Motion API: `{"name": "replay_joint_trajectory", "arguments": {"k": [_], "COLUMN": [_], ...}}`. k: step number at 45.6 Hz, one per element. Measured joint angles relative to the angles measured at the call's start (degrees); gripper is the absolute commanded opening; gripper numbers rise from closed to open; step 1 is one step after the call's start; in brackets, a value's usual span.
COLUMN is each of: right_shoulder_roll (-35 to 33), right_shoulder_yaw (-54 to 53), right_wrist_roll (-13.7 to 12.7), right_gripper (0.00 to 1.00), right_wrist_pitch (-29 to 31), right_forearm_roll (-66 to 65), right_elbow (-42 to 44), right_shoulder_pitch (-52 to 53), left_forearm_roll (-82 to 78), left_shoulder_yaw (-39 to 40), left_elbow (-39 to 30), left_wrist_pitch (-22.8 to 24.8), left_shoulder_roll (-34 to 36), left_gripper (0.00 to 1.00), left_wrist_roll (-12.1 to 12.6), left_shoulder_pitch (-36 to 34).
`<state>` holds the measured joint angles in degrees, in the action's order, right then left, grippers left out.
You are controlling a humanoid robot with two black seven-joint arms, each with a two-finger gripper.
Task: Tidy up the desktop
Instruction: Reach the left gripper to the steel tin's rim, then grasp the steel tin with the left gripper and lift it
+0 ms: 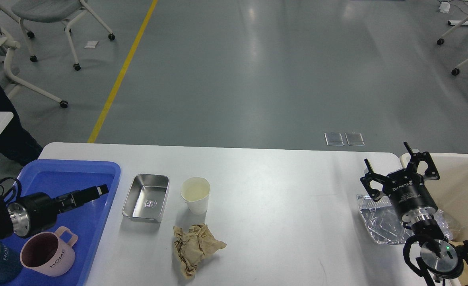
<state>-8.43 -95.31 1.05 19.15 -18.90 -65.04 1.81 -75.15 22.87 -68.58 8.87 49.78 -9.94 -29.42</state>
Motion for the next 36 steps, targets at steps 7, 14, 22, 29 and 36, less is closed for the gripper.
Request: {"name": "replay_joint_trajectory", "arguments": {"k": [7,14,22,29,36], "right_shoulder_roll": [0.0,0.0,0.1,0.1,0.0], "right_shoulder_yaw": [-0.2,-0.4,-0.4,-0.4,-0.4], "right_wrist_roll": [0.0,0.1,0.1,0.1,0.1], "right_gripper": [1.00,1.00,1.00,1.00,1.00], "right_wrist_pitch": [0.1,0.3,0.3,0.3,0.3], "right_forearm_roll": [0.0,0.0,0.0,0.0,0.0], "right_elbow": [0.0,-0.1,-0.2,-0.2,-0.2], "right_shoulder_pitch": [-0.7,-0.9,-0.9,-0.9,-0.9], "left_forearm_roll": [-0.2,-0.3,-0.4,-0.5,-0.5], "left_shoulder_yaw": [-4.2,-5.5,-6.6,-10.3,-11.8], "left_elbow": [5.3,8.8,10.5,12.1,14.6], "left_wrist_pitch": [-0.1,-0.2,-0.2,-0.3,-0.5], "left_shoulder_roll": [-3.8,-7.1,-9.4,-10.0,-12.3], "left_gripper": [0.90,0.78,0.76,0.73,0.55], "left_wrist_roll": [-0.1,-0.2,-0.2,-0.2,-0.2], "left_shoulder_pitch": [-3.6,-4.4,-4.5,-5.7,-6.3]}}
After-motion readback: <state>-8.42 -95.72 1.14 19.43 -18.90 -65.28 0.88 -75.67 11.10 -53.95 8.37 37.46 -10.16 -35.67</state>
